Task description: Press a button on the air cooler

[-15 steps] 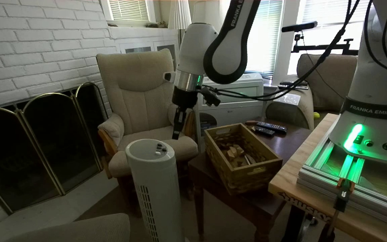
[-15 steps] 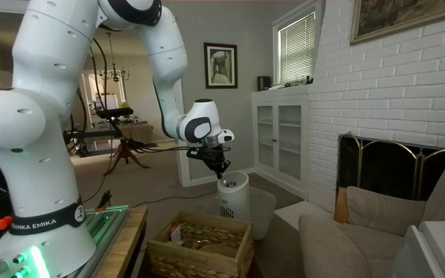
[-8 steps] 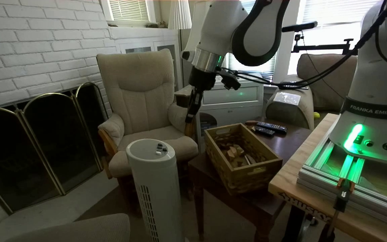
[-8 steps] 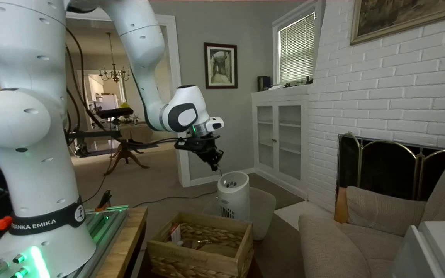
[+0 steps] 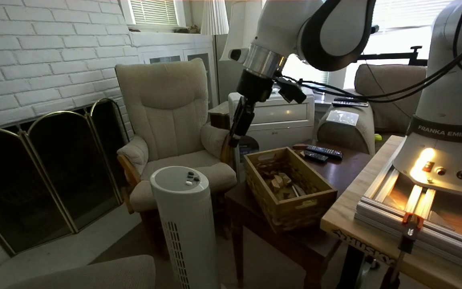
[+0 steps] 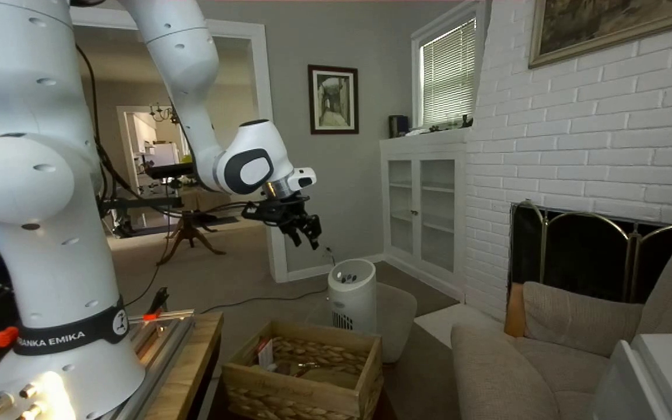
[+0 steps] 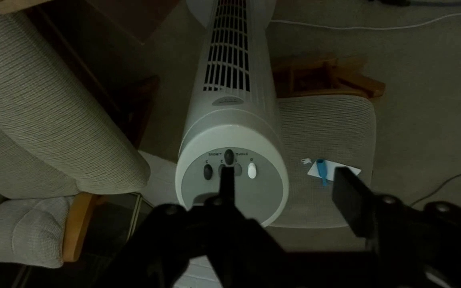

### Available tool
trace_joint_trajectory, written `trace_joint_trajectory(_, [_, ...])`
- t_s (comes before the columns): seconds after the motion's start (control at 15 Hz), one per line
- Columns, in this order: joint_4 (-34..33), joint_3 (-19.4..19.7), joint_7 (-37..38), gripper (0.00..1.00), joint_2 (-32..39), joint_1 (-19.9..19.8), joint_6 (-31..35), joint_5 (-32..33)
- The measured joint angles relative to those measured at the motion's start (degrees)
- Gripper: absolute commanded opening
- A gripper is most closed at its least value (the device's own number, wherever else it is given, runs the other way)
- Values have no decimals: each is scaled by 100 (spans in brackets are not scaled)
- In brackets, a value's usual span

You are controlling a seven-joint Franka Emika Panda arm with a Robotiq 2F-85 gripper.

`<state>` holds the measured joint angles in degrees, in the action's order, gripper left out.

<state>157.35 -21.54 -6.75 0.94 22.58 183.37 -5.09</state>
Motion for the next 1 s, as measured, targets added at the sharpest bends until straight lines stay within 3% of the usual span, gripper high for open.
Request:
trace_joint_trajectory(0.47, [-27, -367, -38, 100, -42, 8, 108, -736])
trace_joint_trajectory(1.0, [-33, -389, -40, 100, -42, 7, 108, -779])
